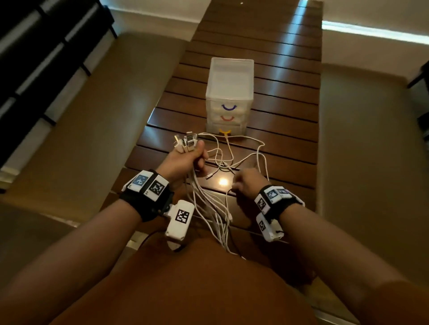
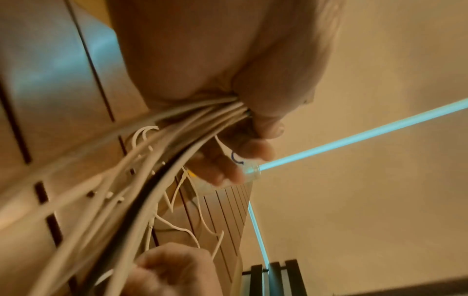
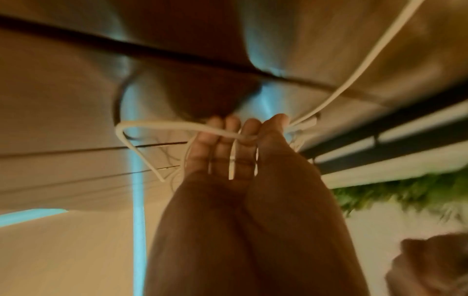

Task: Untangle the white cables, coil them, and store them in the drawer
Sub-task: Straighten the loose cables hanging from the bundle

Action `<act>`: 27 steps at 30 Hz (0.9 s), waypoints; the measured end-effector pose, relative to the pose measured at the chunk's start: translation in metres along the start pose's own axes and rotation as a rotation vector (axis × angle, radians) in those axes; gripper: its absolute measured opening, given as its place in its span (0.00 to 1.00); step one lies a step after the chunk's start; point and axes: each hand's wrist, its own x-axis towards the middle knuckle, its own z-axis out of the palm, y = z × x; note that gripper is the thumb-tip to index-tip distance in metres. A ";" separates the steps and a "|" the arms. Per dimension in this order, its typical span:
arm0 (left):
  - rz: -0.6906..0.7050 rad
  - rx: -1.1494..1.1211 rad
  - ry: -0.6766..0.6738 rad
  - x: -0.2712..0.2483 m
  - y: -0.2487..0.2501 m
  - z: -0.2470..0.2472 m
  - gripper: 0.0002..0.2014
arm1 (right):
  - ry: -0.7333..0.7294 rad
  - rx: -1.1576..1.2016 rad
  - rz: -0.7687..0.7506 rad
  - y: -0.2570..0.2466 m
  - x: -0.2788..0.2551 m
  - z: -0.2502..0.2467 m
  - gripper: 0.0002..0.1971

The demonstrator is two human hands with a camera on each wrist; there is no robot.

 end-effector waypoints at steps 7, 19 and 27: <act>-0.067 -0.140 0.130 0.004 -0.010 0.000 0.17 | 0.123 0.712 -0.013 -0.031 -0.021 -0.052 0.10; -0.090 -0.297 -0.170 0.028 0.000 0.008 0.05 | 0.170 0.387 -0.265 -0.073 -0.068 -0.060 0.08; -0.100 -0.242 -0.281 0.039 0.007 0.013 0.22 | 0.115 0.376 -0.137 -0.067 -0.067 -0.044 0.07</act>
